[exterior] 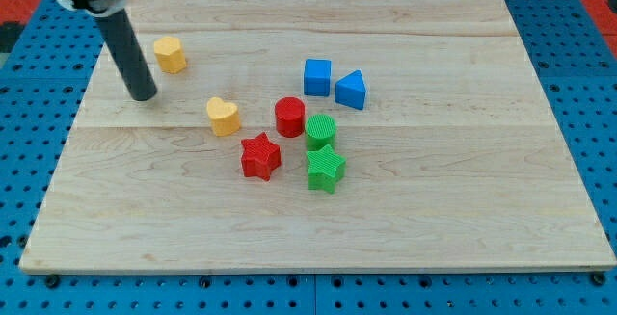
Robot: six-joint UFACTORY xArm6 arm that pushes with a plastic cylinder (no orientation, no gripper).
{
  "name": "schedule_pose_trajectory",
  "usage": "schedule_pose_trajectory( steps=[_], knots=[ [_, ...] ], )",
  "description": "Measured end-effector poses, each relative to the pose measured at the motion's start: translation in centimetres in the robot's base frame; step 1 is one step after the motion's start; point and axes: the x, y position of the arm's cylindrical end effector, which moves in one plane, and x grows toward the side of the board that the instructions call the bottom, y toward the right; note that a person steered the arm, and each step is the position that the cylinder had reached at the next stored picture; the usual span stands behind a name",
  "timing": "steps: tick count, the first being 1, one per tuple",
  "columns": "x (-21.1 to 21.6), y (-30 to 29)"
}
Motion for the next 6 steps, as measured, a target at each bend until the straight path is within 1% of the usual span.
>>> schedule_pose_trajectory(
  steps=[1,2,3,4,5,6],
  knots=[
    [-6.0,-1.1],
    [-7.9,-1.1],
    [-7.2,1.6],
    [-7.9,2.0],
    [-9.3,5.8],
    [-11.1,6.7]
  ],
)
